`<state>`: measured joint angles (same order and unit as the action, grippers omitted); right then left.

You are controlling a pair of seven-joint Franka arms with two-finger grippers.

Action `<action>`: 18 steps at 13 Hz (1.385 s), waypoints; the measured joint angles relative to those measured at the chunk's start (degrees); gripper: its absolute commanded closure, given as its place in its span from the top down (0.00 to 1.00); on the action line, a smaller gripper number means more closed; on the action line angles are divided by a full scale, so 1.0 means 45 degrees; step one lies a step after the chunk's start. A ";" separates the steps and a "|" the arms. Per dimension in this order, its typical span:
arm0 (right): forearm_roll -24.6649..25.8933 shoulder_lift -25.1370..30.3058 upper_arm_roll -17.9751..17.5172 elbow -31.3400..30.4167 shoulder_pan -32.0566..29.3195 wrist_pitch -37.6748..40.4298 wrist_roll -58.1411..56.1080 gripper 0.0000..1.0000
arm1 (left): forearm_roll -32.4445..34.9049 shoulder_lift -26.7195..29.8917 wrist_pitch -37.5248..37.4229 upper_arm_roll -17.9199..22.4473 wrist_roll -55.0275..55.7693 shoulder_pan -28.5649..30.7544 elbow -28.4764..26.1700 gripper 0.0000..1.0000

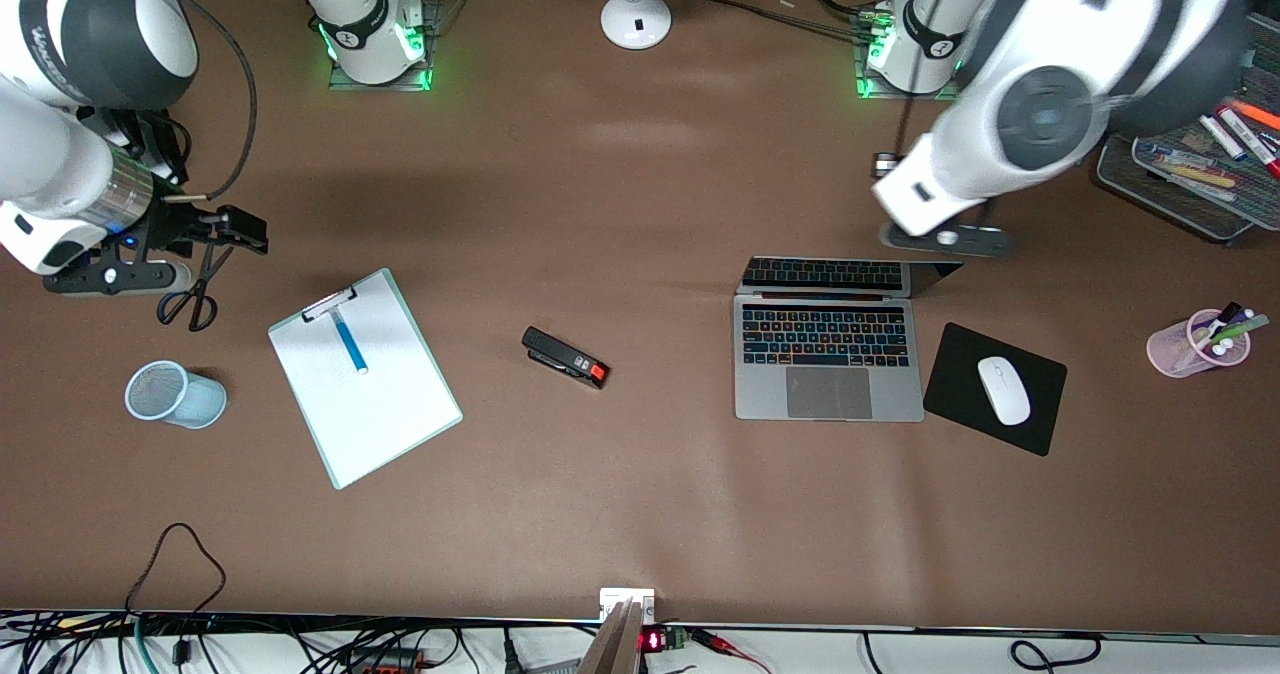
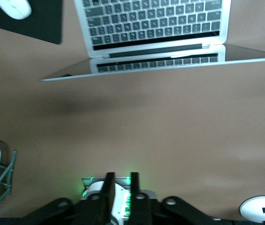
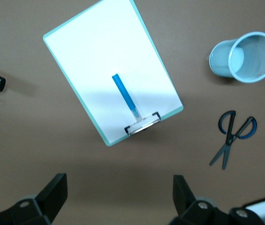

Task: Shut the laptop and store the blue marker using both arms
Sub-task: 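Move the left gripper to the laptop lid while the right gripper reaches the marker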

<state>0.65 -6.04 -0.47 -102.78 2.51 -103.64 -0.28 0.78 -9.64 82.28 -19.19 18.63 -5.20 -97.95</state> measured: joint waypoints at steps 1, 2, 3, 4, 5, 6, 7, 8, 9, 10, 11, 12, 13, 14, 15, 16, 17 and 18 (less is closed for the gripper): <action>0.0000 -0.0229 -0.0006 -0.0008 0.0020 -0.0340 -0.0001 1.00 | 0.0000 -0.0008 0.0803 -0.0199 0.0122 -0.0011 -0.0661 0.00; 0.0000 -0.0435 -0.0011 -0.0008 0.0039 -0.0605 -0.0001 1.00 | 0.0000 -0.0019 0.1773 -0.0278 0.0176 -0.0011 -0.1372 0.00; 0.0000 -0.0583 -0.0011 -0.0006 0.0048 -0.0787 -0.0001 1.00 | 0.0000 -0.0031 0.2808 -0.0277 0.0238 0.0005 -0.2087 0.00; 0.0000 -0.0641 -0.0011 -0.0002 0.0050 -0.0883 -0.0001 1.00 | 0.0001 -0.0038 0.3818 -0.0271 0.0317 0.0054 -0.2787 0.00; 0.0000 -0.0645 -0.0011 0.0010 0.0053 -0.0924 -0.0001 1.00 | 0.0001 -0.0042 0.4774 -0.0269 0.0473 0.0113 -0.3457 0.00; 0.0000 -0.0644 -0.0012 0.0029 0.0062 -0.0944 -0.0001 1.00 | 0.0000 -0.0046 0.5633 -0.0266 0.0683 0.0137 -0.4041 0.00; 0.0000 -0.0646 -0.0014 0.0030 0.0075 -0.0961 -0.0002 1.00 | 0.0001 -0.0046 0.6433 -0.0271 0.0829 0.0132 -0.4487 0.00; 0.0000 -0.0652 -0.0016 0.0030 0.0092 -0.0967 -0.0001 1.00 | 0.0012 -0.0045 0.7088 -0.0270 0.0898 0.0137 -0.4712 0.00; 0.0000 -0.0661 -0.0017 0.0030 0.0108 -0.0971 -0.0002 1.00 | 0.0121 -0.0039 0.7613 -0.0264 0.0927 0.0158 -0.4787 0.00; 0.0000 -0.0669 -0.0018 0.0030 0.0117 -0.0989 -0.0002 1.00 | 0.0477 -0.0027 0.8004 -0.0259 0.0942 0.0184 -0.4792 0.00; 0.0000 -0.0674 -0.0020 0.0031 0.0125 -0.1029 -0.0002 1.00 | 0.0955 0.0011 0.8274 -0.0249 0.0970 0.0211 -0.4788 0.00; 0.0000 -0.0676 -0.0030 0.0038 0.0139 -0.1075 -0.0002 1.00 | 0.1279 0.0059 0.8456 -0.0245 0.0995 0.0249 -0.4781 0.00; 0.0000 -0.0690 -0.0050 0.0040 0.0188 -0.1127 -0.0002 1.00 | 0.1385 0.0091 0.8697 -0.0240 0.1005 0.0320 -0.4780 0.00; 0.0000 -0.0719 -0.0061 0.0041 0.0304 -0.1248 -0.0001 1.00 | 0.1397 0.0096 0.8966 -0.0238 0.1005 0.0437 -0.4784 0.00; 0.0000 -0.0747 -0.0064 0.0040 0.0417 -0.1359 0.0003 1.00 | 0.1398 0.0090 0.9213 -0.0233 0.1004 0.0551 -0.4790 0.00; 0.0000 -0.0768 -0.0065 0.0040 0.0488 -0.1411 0.0004 1.00 | 0.1399 0.0079 0.9443 -0.0230 0.1003 0.0662 -0.4796 0.00; 0.0000 -0.0794 -0.0065 0.0040 0.0518 -0.1449 0.0004 1.00 | 0.1399 0.0054 0.9675 -0.0228 0.0999 0.0776 -0.4801 0.00; 0.0000 -0.0813 -0.0065 0.0043 0.0525 -0.1493 0.0004 1.00 | 0.1400 0.0009 0.9896 -0.0221 0.0998 0.0850 -0.4805 0.00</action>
<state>0.65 -9.70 -0.76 -102.59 4.87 -110.35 -0.26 7.08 -9.60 126.81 -20.18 23.12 -1.38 -119.57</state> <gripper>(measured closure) 0.000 0.991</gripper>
